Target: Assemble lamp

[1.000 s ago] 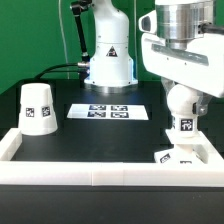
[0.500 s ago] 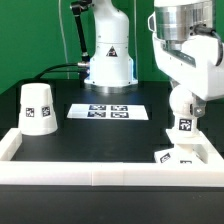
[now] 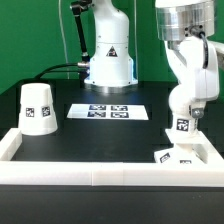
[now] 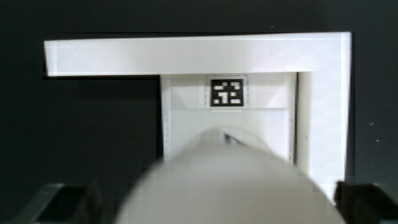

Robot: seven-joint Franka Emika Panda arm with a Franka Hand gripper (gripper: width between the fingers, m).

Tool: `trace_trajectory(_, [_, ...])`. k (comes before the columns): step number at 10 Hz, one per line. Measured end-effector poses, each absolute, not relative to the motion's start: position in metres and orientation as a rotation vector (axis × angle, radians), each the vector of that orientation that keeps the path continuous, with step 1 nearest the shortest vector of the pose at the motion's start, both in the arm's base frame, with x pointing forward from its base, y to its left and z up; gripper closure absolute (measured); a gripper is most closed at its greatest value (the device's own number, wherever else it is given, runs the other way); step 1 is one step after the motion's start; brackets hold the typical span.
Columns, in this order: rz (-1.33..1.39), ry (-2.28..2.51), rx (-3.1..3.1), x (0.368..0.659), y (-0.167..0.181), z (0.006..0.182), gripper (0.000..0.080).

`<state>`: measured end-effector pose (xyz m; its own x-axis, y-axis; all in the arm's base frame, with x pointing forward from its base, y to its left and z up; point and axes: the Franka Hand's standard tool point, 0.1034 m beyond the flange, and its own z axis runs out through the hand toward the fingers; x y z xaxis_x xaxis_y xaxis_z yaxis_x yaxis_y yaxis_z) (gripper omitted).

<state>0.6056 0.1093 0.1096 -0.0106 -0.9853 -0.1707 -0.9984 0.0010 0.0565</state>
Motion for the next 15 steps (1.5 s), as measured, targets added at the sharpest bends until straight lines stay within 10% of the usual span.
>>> trace_trajectory(15, [0.117,0.505,-2.954,0.591,0.109,0.107,0.0101])
